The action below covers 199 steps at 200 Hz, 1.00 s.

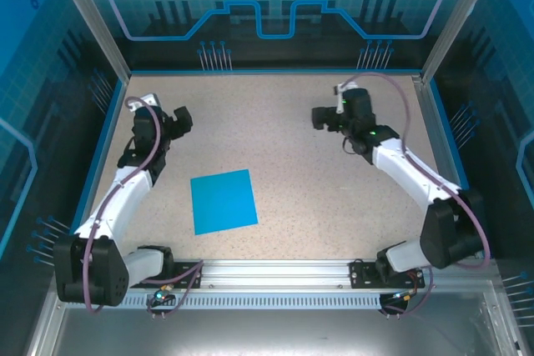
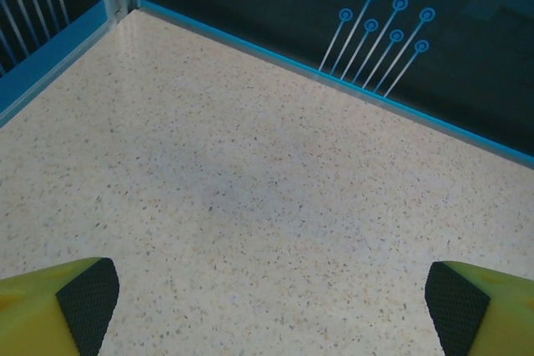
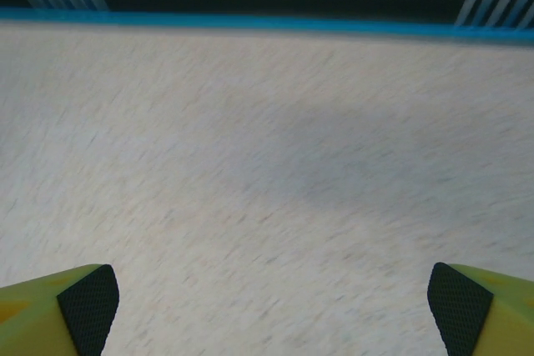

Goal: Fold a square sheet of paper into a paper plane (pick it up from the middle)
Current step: Move the square sheet of paper to the center of the table.

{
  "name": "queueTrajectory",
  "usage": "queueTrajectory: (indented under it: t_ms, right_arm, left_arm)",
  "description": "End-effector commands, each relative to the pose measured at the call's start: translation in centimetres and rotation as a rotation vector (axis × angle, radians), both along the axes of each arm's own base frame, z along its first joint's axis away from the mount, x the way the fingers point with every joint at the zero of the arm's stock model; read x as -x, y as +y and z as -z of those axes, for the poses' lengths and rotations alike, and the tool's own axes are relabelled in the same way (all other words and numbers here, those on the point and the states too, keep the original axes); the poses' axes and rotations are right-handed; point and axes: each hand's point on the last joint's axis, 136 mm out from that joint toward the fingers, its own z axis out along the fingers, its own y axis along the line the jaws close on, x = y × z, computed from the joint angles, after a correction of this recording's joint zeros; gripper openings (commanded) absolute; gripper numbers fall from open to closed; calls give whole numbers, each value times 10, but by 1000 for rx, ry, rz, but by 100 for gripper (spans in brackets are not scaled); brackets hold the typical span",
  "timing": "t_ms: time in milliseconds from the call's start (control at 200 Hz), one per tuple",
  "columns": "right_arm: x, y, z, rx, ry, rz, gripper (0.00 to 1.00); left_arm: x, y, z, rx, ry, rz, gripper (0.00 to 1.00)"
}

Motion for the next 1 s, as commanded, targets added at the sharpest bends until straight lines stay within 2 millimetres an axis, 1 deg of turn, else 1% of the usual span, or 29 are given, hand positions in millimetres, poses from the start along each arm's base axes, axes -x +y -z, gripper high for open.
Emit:
queueTrajectory:
  t_ms: [0, 60, 90, 200, 280, 360, 470, 585, 645, 840, 990]
  right_arm:
    - [33, 53, 47, 101, 221, -123, 99]
    - [36, 81, 55, 152, 239, -171, 99]
    - [41, 99, 60, 166, 245, -209, 99]
    - [58, 154, 79, 199, 279, -321, 99]
    - [69, 187, 92, 250, 285, -389, 99]
    - [80, 211, 106, 328, 282, -463, 99]
    - [91, 229, 124, 406, 299, -522, 99]
    - [100, 241, 138, 446, 320, -575, 99]
    - [103, 244, 146, 480, 328, -594, 99]
    - [97, 240, 164, 569, 356, -600, 99]
    - [93, 227, 175, 607, 391, -611, 99]
  left_arm:
    - [25, 1, 16, 59, 184, -49, 98]
    - [26, -3, 10, 76, 206, -37, 98]
    - [26, -5, 7, 81, 214, -26, 99]
    - [25, -10, -1, 86, 205, 5, 98]
    - [24, -10, -4, 78, 199, 17, 99]
    - [24, -10, -3, 71, 202, 19, 98]
    - [24, -8, -4, 59, 207, 16, 99]
    - [24, -7, -5, 48, 204, 12, 99]
    - [24, -8, -3, 48, 210, 19, 98]
    - [20, -11, 4, 56, 238, 38, 99]
    - [17, -12, 8, 61, 252, 38, 99]
